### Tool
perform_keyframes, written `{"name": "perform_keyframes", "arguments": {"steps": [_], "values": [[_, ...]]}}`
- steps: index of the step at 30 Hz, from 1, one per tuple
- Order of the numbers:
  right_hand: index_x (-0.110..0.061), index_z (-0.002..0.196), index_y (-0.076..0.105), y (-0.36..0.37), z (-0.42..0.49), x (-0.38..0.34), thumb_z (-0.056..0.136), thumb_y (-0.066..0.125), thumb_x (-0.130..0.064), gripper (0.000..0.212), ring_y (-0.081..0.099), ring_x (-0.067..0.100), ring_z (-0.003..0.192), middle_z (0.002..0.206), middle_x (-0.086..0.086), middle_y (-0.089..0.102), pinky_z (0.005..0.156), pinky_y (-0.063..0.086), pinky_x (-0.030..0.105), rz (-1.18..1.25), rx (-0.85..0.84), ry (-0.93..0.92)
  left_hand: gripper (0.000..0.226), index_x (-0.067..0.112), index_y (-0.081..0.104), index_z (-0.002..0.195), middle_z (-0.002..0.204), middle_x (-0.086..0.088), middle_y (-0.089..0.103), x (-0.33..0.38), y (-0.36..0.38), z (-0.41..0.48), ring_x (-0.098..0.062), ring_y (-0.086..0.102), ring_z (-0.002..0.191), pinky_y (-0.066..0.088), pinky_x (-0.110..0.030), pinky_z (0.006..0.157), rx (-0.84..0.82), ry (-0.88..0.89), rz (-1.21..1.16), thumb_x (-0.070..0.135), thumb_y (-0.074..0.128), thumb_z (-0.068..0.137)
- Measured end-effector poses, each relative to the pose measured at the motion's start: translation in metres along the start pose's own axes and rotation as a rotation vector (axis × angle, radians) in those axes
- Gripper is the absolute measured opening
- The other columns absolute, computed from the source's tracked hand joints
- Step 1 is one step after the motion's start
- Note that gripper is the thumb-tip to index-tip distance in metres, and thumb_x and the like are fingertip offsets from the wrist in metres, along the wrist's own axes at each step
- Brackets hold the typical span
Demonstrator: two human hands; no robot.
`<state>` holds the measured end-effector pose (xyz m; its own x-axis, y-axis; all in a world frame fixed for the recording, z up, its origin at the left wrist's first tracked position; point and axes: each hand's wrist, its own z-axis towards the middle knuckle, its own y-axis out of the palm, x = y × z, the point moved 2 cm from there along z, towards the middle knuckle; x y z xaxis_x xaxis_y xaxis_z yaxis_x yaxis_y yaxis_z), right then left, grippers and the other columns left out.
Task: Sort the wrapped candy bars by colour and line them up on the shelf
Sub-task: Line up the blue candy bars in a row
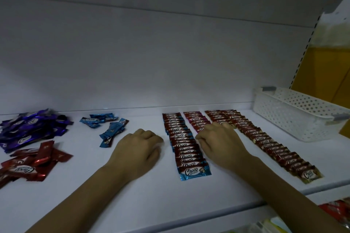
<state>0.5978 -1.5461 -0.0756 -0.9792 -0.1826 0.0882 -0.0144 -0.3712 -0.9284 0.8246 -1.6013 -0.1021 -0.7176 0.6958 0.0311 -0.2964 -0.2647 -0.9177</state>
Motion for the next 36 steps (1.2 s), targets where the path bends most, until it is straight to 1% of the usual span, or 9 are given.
{"name": "perform_keyframes", "arguments": {"steps": [6, 10, 14, 19, 23, 26, 30, 33, 36], "values": [[-0.02, 0.106, 0.07, -0.009, 0.055, -0.05, 0.093, 0.055, -0.027, 0.021, 0.06, 0.008, 0.085, 0.105, -0.002, 0.068, 0.078, 0.046, 0.02, 0.392, 0.011, -0.082, 0.054, 0.026, 0.035, 0.143, 0.146, 0.002, 0.039, -0.048, -0.009, -0.009, -0.019, 0.034, 0.133, 0.033, -0.034, 0.104, 0.051, -0.466, 0.048, 0.044, 0.047, 0.093], [-0.02, 0.111, 0.066, 0.009, 0.118, -0.103, 0.095, 0.05, -0.024, 0.023, 0.06, 0.019, 0.099, 0.114, 0.002, 0.064, 0.083, 0.047, 0.028, 0.473, -0.12, -0.087, 0.07, 0.023, 0.027, 0.144, 0.15, 0.001, 0.033, -0.065, -0.006, -0.013, -0.02, 0.028, 0.137, 0.029, -0.035, 0.109, 0.082, -0.694, -0.045, 0.052, 0.053, 0.087], [-0.018, 0.112, 0.064, 0.04, 0.163, -0.13, 0.094, 0.05, -0.028, 0.026, 0.057, 0.025, 0.107, 0.12, 0.005, 0.062, 0.085, 0.045, 0.032, 0.413, -0.24, 0.029, 0.081, 0.025, 0.02, 0.147, 0.155, 0.002, 0.024, -0.073, -0.002, -0.012, -0.02, 0.017, 0.144, 0.016, -0.044, 0.118, 0.104, -0.759, -0.038, 0.064, 0.053, 0.083], [-0.022, 0.064, 0.065, 0.064, 0.187, -0.135, 0.085, 0.059, -0.029, 0.023, 0.061, 0.015, 0.072, 0.074, -0.006, 0.066, 0.064, 0.048, 0.03, 0.606, -0.221, 0.108, 0.074, 0.022, 0.014, 0.15, 0.159, -0.001, 0.016, -0.077, 0.011, -0.007, -0.021, 0.006, 0.148, 0.005, -0.05, 0.118, 0.014, -0.784, -0.079, 0.06, 0.04, 0.092], [-0.016, 0.088, 0.065, 0.072, 0.206, -0.15, 0.09, 0.054, -0.024, 0.014, 0.062, 0.017, 0.088, 0.097, -0.001, 0.068, 0.078, 0.053, 0.035, 0.656, -0.08, 0.063, 0.056, 0.026, 0.031, 0.141, 0.146, 0.002, 0.035, -0.078, 0.012, -0.006, -0.02, 0.023, 0.14, 0.008, -0.052, 0.116, -0.01, -0.777, -0.086, 0.057, 0.034, 0.094], [-0.018, 0.105, 0.064, 0.075, 0.22, -0.17, 0.091, 0.057, -0.032, 0.021, 0.06, 0.016, 0.096, 0.106, -0.002, 0.066, 0.082, 0.049, 0.029, 0.643, -0.084, -0.031, 0.049, 0.025, 0.037, 0.133, 0.139, 0.003, 0.04, -0.078, 0.011, -0.006, -0.018, 0.028, 0.135, 0.011, -0.05, 0.116, 0.012, -0.788, -0.09, 0.055, 0.035, 0.095], [-0.023, 0.109, 0.064, 0.074, 0.23, -0.176, 0.084, 0.064, -0.045, 0.033, 0.06, 0.017, 0.092, 0.104, -0.004, 0.066, 0.077, 0.048, 0.028, 0.502, -0.129, -0.1, 0.053, 0.021, 0.032, 0.132, 0.136, 0.004, 0.042, -0.078, 0.011, -0.007, -0.016, 0.031, 0.133, 0.014, -0.046, 0.118, 0.064, -0.813, -0.111, 0.056, 0.04, 0.093], [-0.026, 0.111, 0.067, 0.072, 0.227, -0.179, 0.088, 0.059, -0.031, 0.025, 0.06, 0.022, 0.095, 0.107, 0.0, 0.066, 0.082, 0.049, 0.033, 0.356, -0.225, -0.221, 0.059, 0.022, 0.031, 0.131, 0.135, 0.005, 0.042, -0.079, 0.009, -0.008, -0.014, 0.036, 0.129, 0.024, -0.041, 0.114, 0.14, -0.838, -0.103, 0.06, 0.047, 0.088], [-0.023, 0.104, 0.071, 0.065, 0.219, -0.176, 0.089, 0.054, -0.024, 0.022, 0.058, 0.023, 0.094, 0.103, 0.004, 0.066, 0.082, 0.05, 0.036, 0.375, -0.239, -0.254, 0.071, 0.025, 0.026, 0.135, 0.146, 0.001, 0.029, -0.081, 0.008, -0.008, -0.016, 0.026, 0.137, 0.02, -0.04, 0.115, 0.192, -0.869, -0.076, 0.065, 0.051, 0.082]]}}
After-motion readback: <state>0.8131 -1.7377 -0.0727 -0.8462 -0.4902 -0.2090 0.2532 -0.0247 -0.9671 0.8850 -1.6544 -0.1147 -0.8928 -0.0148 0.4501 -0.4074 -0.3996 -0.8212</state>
